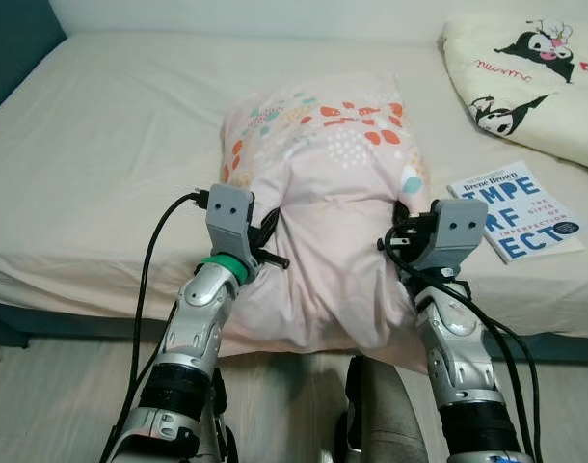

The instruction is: Clean up the room

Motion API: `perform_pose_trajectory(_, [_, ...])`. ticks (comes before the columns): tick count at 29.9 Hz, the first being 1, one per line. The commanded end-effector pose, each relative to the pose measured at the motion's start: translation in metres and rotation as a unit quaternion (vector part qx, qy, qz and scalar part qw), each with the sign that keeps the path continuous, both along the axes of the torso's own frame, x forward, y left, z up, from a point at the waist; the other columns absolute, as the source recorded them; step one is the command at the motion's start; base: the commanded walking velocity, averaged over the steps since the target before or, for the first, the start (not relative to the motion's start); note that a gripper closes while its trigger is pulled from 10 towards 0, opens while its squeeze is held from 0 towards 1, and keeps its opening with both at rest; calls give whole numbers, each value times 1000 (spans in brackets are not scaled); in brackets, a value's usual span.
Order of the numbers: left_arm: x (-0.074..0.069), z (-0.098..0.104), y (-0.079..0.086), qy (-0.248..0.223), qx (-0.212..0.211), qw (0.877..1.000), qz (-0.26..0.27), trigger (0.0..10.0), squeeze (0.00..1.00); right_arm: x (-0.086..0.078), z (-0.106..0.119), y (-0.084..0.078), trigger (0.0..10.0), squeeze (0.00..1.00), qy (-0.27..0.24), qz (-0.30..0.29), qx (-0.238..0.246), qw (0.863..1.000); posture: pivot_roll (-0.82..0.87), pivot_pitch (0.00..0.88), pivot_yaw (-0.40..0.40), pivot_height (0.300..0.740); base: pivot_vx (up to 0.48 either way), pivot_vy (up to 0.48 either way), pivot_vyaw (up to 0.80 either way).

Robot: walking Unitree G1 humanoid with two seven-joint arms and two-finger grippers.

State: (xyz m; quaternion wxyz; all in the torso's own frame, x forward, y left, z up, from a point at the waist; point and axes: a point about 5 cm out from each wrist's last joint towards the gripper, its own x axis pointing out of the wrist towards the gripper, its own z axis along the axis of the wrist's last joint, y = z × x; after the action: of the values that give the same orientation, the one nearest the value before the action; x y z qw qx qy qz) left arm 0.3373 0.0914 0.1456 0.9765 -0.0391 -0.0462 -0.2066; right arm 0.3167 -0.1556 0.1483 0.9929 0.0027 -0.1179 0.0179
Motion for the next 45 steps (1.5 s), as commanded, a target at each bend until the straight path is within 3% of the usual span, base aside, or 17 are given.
perform_pose_trajectory(1, [2, 14, -3, -27, -2, 1000, 1, 10000, 0, 0, 16, 2, 10000, 0, -44, -3, -5, 999, -2, 63, 32, 629, 0, 0, 0])
perform_pose_trajectory(17, [3, 17, -9, -42, 19, 999, 2, 10000, 0, 4, 38, 1, 10000, 0, -98, -30, -45, 994, -3, 57, 40, 694, 0, 0, 0])
perform_pose_trajectory(25, [7, 30, -11, -71, 31, 997, 1, 10000, 0, 8, 49, 2, 10000, 0, -122, -36, -59, 990, 3, 51, 39, 734, 0, 0, 0])
perform_pose_trajectory(36, [5, 37, -14, -84, 15, 996, -10, 10000, 0, 7, 77, -2, 10000, 0, -179, -55, -80, 979, -5, 47, 47, 740, 0, 0, 0])
perform_pose_trajectory(43, [6, 35, -12, -84, 21, 996, -7, 10000, 0, 7, 75, -4, 10000, 0, -175, -59, -76, 980, -7, 43, 53, 740, 0, 0, 0])
perform_pose_trajectory(45, [7, 26, -9, -74, 46, 996, -4, 10000, 0, 8, 58, -8, 10000, 0, -138, -68, -59, 986, -10, 39, 57, 740, 0, 0, 0])
